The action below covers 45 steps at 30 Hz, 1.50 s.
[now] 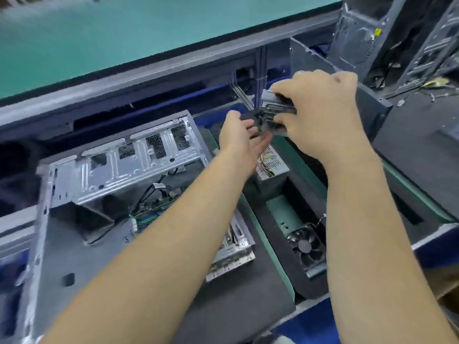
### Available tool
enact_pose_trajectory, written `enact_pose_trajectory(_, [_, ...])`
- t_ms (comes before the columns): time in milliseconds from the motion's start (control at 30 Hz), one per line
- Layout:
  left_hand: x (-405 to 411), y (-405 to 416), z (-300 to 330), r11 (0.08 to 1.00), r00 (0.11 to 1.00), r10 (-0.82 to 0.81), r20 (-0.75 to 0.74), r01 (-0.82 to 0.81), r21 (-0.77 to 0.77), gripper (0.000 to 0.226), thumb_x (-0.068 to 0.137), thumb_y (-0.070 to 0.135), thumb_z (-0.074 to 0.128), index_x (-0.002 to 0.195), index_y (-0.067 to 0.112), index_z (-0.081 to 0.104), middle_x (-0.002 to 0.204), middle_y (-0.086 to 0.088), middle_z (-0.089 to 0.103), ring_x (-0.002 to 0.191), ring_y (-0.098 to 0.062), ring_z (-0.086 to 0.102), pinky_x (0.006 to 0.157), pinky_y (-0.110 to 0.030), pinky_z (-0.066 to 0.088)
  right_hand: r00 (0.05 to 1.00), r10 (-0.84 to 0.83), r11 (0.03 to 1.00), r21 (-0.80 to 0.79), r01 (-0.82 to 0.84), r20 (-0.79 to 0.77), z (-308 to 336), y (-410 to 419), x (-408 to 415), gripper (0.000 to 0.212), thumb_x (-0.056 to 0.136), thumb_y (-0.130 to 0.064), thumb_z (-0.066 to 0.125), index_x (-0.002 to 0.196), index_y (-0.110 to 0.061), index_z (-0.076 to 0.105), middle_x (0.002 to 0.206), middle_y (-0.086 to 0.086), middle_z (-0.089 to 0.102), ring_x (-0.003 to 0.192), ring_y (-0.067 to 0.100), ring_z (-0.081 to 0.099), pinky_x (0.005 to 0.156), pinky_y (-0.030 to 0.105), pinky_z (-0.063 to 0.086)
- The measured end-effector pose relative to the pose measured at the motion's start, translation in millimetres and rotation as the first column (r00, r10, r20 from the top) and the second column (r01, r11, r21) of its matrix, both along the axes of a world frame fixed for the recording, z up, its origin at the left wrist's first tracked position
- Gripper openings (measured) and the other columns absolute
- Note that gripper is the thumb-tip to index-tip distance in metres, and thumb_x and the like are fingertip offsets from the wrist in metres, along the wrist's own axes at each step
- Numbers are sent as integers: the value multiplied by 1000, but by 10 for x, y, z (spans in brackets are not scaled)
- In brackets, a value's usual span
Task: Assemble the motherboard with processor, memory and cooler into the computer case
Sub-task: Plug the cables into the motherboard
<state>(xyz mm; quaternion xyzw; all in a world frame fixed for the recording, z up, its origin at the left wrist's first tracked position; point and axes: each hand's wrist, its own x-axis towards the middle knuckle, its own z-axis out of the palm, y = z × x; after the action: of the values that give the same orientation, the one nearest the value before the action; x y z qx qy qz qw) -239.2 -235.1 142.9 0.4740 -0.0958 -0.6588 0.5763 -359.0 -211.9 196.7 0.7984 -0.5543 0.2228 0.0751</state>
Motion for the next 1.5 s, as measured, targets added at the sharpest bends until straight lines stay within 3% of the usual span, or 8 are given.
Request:
enact_pose_trajectory(133, [869, 110, 281, 958, 957, 277, -88, -283, -54, 24, 99, 25, 45, 109, 5, 53, 103, -16, 57, 83, -32, 64, 73, -42, 60, 882, 323, 946, -112, -303, 342, -95, -14, 515, 36, 86, -15, 76, 120, -22, 70, 105, -2, 65, 104, 23, 58, 102, 47, 36])
enact_pose_trajectory(233, [1534, 405, 157, 967, 920, 250, -302, -253, 27, 50, 102, 39, 41, 131, -2, 46, 132, -34, 48, 108, -49, 60, 86, -52, 57, 511, 485, 797, -118, -593, 709, -214, -63, 846, 36, 80, 1, 79, 112, -13, 73, 102, 0, 69, 98, 11, 63, 91, 30, 51])
enact_pose_trajectory(367, [2112, 878, -191, 999, 911, 30, -411, -39, -15, 61, 98, 43, 49, 137, -5, 46, 130, -31, 57, 92, -42, 70, 70, -44, 62, 196, 310, 528, 3, -849, 930, -363, -66, 1209, 47, 73, 7, 75, 98, -32, 78, 97, -9, 74, 94, 10, 67, 85, 25, 53])
enact_pose_trajectory(600, [2529, 1435, -679, 959, 964, -227, -139, 246, 143, 43, 76, 28, 69, 113, 8, 63, 88, -15, 72, 56, -15, 67, 46, -20, 54, 198, -5, 300, 190, -935, 980, -851, 21, 1614, 49, 75, 8, 63, 106, -27, 77, 125, -6, 69, 123, 18, 59, 108, 47, 47])
enact_pose_trajectory(767, [2622, 1553, -791, 956, 956, -292, 17, 291, 41, 37, 66, 10, 80, 101, 2, 74, 105, -16, 74, 90, -27, 74, 69, -38, 62, 182, -315, 219, 258, -941, 931, -1113, -2, 1669, 58, 88, 8, 61, 138, -21, 59, 133, 16, 63, 106, 30, 64, 90, 45, 52])
enact_pose_trajectory(933, [2418, 1458, -804, 921, 922, -383, 53, 378, 92, 27, 76, 7, 68, 100, 11, 79, 113, -15, 73, 98, -28, 72, 87, -42, 59, 231, -645, 345, 547, -763, 728, -1311, 84, 1755, 33, 99, -5, 51, 128, -13, 63, 102, 15, 76, 80, 29, 74, 66, 43, 61])
enact_pose_trajectory(1267, [2137, 1381, -882, 835, 834, -544, 94, 529, 151, 36, 87, -6, 62, 119, 9, 63, 123, -16, 68, 115, -35, 65, 91, -53, 54, 563, -495, 553, 739, -384, 662, -1363, 127, 1774, 36, 93, -5, 50, 126, 10, 51, 74, 6, 53, 57, 15, 44, 58, 28, 33])
enact_pose_trajectory(1500, [2287, 1404, -873, 868, 735, -467, 491, 486, 98, 48, 78, -11, 73, 122, 6, 63, 114, -12, 73, 108, -31, 69, 100, -59, 48, 230, -658, 437, 613, -659, 717, -1278, 192, 1682, 48, 102, -51, 49, 104, -10, 74, 108, 16, 75, 102, 34, 70, 96, 50, 51])
